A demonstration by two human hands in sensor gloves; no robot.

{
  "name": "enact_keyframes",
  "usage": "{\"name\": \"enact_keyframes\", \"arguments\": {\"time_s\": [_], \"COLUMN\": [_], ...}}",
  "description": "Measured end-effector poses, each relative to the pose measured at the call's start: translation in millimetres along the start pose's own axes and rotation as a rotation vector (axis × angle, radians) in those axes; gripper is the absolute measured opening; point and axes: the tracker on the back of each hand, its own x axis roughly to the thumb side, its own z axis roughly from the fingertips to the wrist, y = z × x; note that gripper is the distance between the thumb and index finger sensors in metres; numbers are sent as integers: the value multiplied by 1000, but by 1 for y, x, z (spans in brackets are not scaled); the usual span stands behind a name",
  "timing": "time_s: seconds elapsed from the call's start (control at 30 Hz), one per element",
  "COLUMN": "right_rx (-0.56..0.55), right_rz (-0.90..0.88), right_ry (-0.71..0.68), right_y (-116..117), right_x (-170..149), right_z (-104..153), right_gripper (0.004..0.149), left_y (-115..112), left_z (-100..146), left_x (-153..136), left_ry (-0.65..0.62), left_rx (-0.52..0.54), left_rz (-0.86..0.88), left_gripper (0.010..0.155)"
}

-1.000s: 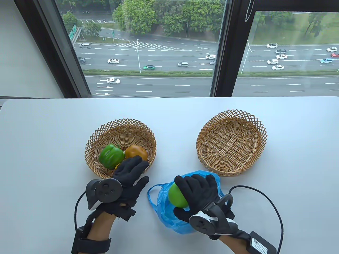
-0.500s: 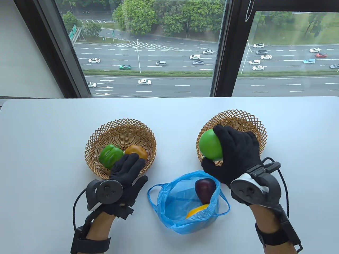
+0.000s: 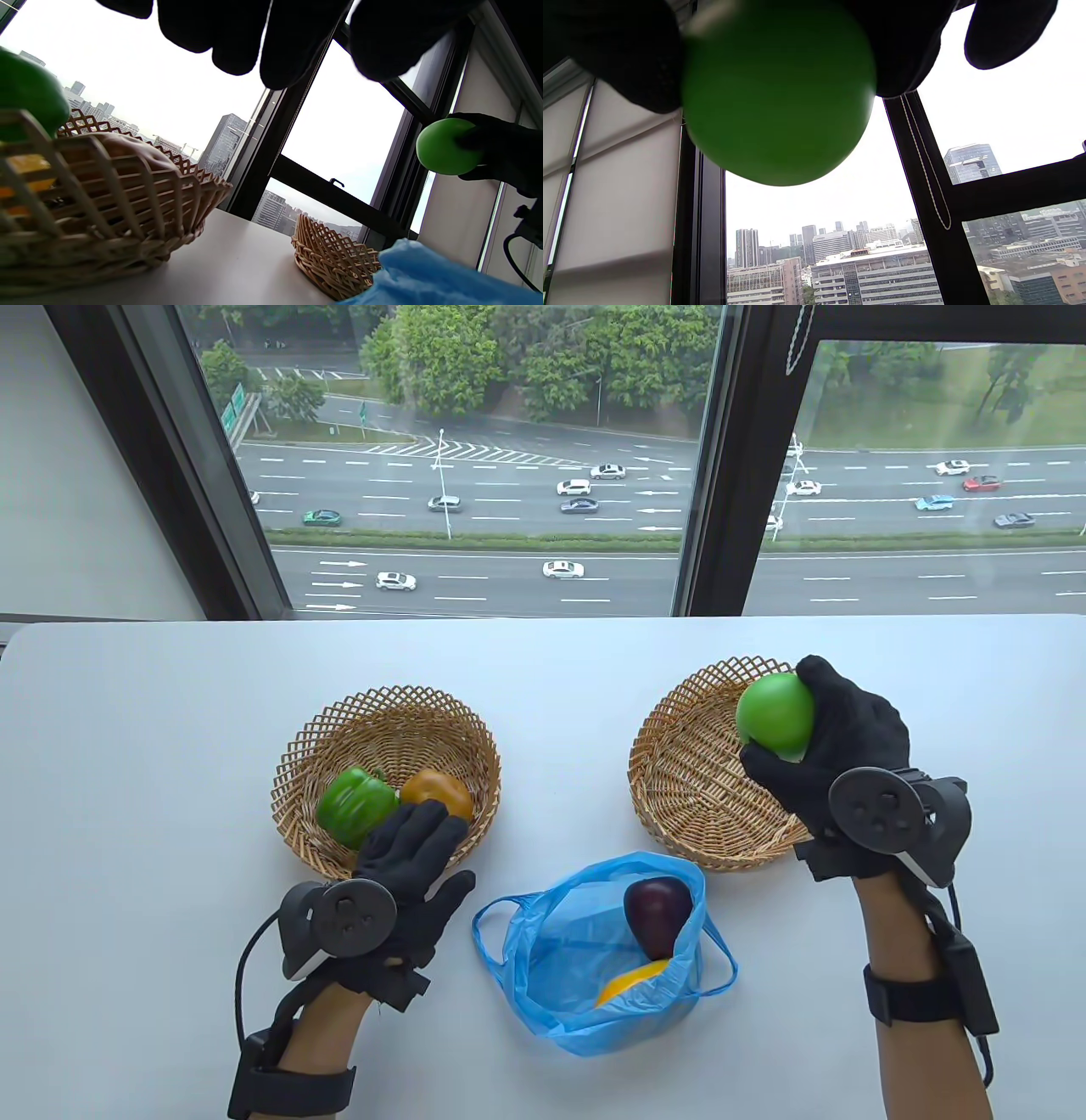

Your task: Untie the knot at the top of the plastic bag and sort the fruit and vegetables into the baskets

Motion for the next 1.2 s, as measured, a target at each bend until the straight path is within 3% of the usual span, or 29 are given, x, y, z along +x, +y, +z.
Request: {"name": "enact_keyframes", "arguments": {"time_s": [0.13,0.23,0.53,1.2], "right_rx": [88,87,233,351], "right_rz": [-103,-90,-87,174], "right_ry": [49,79,154,176], "right_y": [14,23,61,110], "right_x": [-13,-22,-56,-76], "right_z": [-3,-3,5,24], "right_gripper": [99,99,97,96], "left_y": [0,0,-1,-3], "left_z": [0,0,0,-1], "left_x": [0,-1,-1,-1], "left_ry": [2,0,1,-3], "left_rx": [3,4,-9,-18], "left_rz": [3,4,5,4], "left_gripper": [67,67,66,67]}}
